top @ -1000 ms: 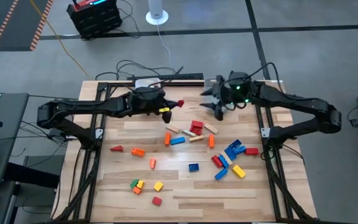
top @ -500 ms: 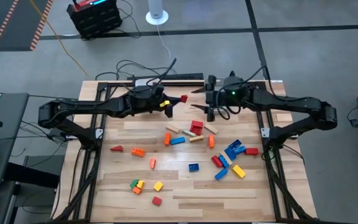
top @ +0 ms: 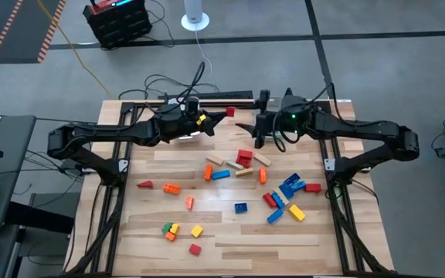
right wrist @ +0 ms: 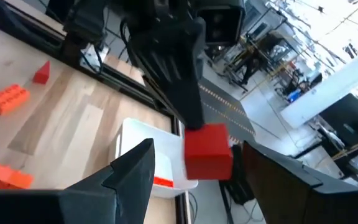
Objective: Sort blocks by size
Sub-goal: Put the red triangle wooden block into the gray bin
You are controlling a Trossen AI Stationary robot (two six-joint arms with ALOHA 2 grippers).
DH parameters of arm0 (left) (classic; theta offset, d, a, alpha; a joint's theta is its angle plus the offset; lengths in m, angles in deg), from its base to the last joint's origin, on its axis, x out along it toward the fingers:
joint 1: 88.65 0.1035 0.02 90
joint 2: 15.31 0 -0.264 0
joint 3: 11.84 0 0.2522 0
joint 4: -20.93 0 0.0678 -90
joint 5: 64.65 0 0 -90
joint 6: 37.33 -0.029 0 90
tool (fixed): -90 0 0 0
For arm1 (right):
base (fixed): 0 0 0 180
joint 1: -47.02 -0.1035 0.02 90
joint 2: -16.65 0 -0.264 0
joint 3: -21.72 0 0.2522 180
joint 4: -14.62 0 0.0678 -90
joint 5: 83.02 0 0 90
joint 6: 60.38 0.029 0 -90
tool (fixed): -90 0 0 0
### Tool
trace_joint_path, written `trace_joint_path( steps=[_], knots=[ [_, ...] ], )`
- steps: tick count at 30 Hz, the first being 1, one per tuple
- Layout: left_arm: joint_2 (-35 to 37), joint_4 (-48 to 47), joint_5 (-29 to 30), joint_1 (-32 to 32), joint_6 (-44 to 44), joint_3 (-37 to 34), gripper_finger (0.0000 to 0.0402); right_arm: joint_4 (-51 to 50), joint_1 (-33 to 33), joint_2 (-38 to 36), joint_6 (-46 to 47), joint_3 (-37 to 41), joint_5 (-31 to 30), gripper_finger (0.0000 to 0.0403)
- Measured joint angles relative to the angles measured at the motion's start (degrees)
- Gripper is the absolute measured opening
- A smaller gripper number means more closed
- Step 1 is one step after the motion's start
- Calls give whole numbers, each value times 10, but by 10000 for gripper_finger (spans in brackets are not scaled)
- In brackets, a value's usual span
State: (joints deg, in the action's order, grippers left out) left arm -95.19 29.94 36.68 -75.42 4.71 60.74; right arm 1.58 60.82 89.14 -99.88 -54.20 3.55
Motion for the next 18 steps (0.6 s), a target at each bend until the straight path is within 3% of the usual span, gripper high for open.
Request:
trace_joint_path(
  steps=[18],
  knots=[
    [0, 35, 1, -3, -15, 19, 0, 42, 8, 10, -2, 0, -12, 270]
  ],
)
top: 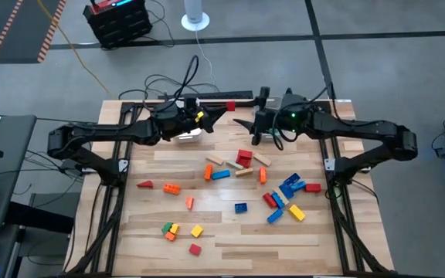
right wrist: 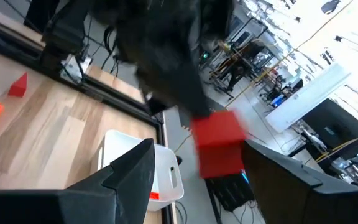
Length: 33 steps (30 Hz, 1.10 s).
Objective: Sort blocks by size
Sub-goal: Put the red triangle wooden block into the gray bin
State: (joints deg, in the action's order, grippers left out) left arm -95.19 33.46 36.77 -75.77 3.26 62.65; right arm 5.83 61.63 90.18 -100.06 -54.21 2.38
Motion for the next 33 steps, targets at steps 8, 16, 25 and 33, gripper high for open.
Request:
trace_joint_path(
  steps=[8, 16, 25, 33],
  knots=[
    [0, -43, -1, -8, -20, 23, 0, 55, 5, 27, -9, 0, -14, 270],
    [0, -51, -1, -18, -19, 23, 0, 75, 6, 26, -14, 0, -14, 270],
    [14, -134, -10, -39, -23, 23, 0, -117, -12, -35, 115, -5, -81, 270],
    [20, -181, 34, -17, -26, 23, 12, -175, 7, -98, 144, -4, -198, 270]
  ],
)
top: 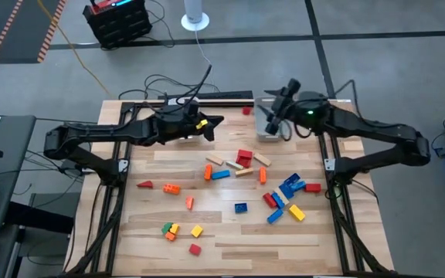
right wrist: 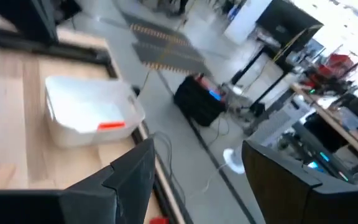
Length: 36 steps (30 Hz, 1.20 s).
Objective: Sort blocks by size
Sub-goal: Put the red triangle wooden block into the gray bin
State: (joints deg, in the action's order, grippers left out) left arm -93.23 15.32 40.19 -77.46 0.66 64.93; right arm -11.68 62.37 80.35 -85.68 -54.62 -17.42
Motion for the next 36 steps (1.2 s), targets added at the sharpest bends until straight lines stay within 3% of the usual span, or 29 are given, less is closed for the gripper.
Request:
trace_joint_path(
  steps=[3, 7, 14, 19, 27, 36],
  knots=[
    [0, -3, 0, 11, 0, 0, 30, -19, 9, -14, 29, 0, 12, 269],
    [0, -32, -4, 24, 20, 0, 69, -76, 54, 0, 122, 0, 122, 269],
    [40, -132, -3, 55, 14, 0, 137, -122, 94, 144, 142, -24, 197, 269],
    [107, -230, 49, 65, -18, 0, 140, -134, 126, 263, 98, -71, 204, 269],
    [198, -335, 54, 60, -49, 0, 134, -179, 178, 399, 71, -176, 257, 269],
    [221, -349, 51, 49, -80, 0, 134, -245, 208, 517, 6, -277, 260, 269]
  ],
)
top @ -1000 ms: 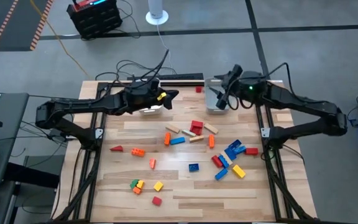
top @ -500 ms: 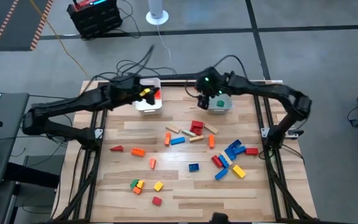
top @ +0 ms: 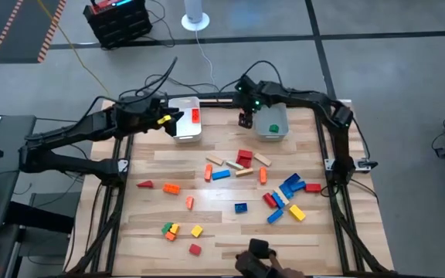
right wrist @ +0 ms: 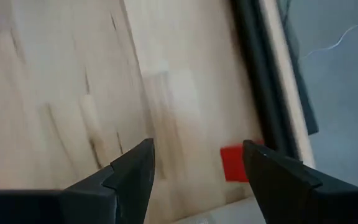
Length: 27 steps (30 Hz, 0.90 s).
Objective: Sort blocks by size
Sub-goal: Put the red triangle wooden block into the gray bin
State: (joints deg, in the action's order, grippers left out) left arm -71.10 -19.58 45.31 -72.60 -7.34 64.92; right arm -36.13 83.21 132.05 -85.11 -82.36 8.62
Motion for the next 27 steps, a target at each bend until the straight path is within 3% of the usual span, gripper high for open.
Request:
trace_joint_path(
  steps=[8, 17, 27],
  knots=[
    [0, -10, -4, -18, -2, -3, 134, -50, 19, 62, -20, -57, -1, 262],
    [0, -13, -3, -36, -3, -3, 134, -61, 22, 83, -81, -63, -41, 207],
    [0, -13, 1, -38, -9, -3, 134, -65, 29, 95, -83, -61, -48, 169]
  ],
)
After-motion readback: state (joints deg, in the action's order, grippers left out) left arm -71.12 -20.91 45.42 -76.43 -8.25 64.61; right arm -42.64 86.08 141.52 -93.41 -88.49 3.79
